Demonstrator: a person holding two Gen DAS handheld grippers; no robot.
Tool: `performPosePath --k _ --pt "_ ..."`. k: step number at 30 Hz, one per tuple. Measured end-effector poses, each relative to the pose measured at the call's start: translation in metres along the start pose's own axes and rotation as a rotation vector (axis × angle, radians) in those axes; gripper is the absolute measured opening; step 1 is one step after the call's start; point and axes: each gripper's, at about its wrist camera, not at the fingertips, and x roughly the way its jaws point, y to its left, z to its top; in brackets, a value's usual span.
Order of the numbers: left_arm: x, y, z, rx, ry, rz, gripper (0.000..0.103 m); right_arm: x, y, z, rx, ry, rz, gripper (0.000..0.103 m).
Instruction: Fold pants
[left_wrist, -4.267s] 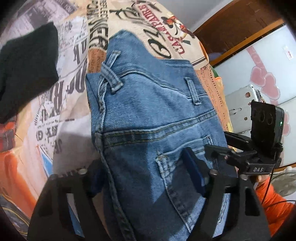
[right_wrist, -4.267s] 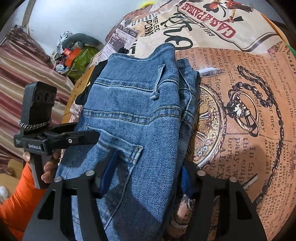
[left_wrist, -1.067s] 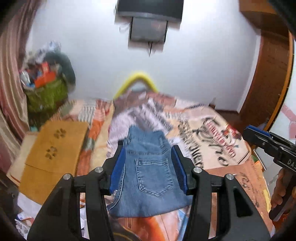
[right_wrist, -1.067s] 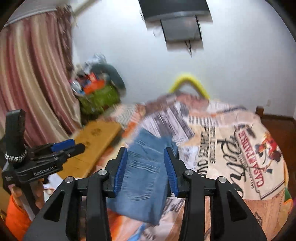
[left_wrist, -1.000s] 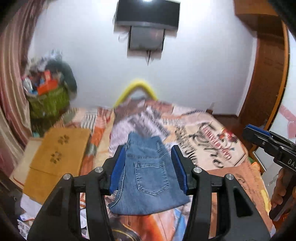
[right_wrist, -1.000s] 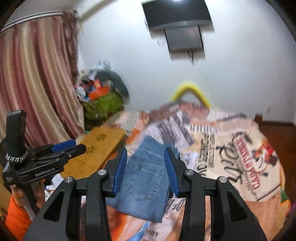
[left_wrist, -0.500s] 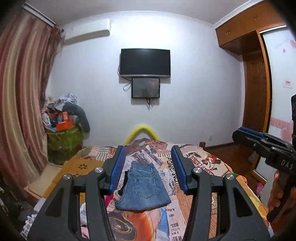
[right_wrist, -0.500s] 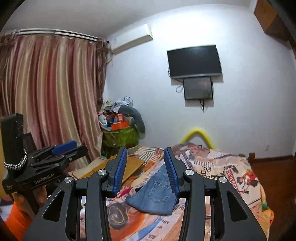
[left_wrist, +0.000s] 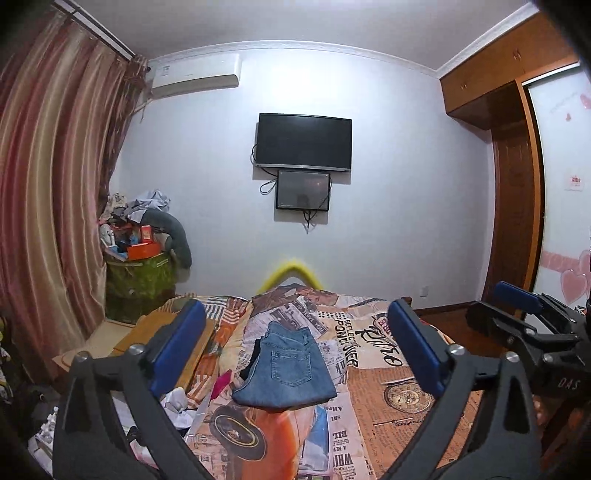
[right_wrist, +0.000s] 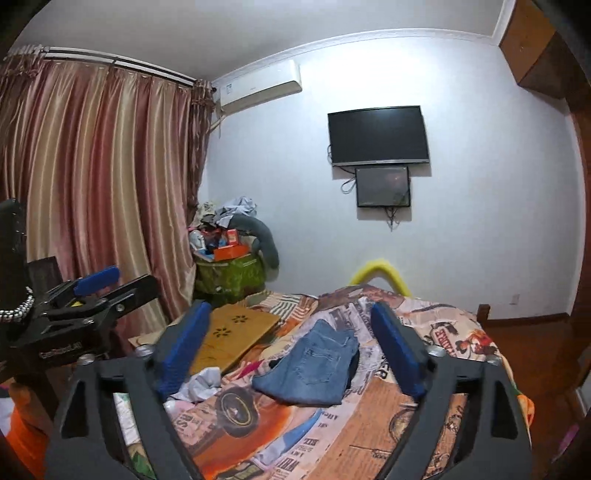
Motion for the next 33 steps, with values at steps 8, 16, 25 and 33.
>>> performPosePath --k 8,16,25,33 --pt "-0.002 -0.005 -0.009 0.010 0.015 0.005 0.102 0.002 -0.008 -0.007 0.031 0.021 -0.024 0.103" --pt "0.002 -0.004 -0.014 -0.001 0.028 0.004 0.102 -0.006 -0.010 -0.017 0.046 0.027 -0.031 0.103" --pt "0.006 -0.003 -0.018 -0.004 0.042 -0.002 0.102 -0.005 -0.009 -0.017 0.052 0.042 -0.031 0.103" --pt "0.010 -0.003 -0.019 -0.007 0.051 -0.006 0.102 -0.005 -0.009 -0.014 0.052 0.047 -0.032 0.103"
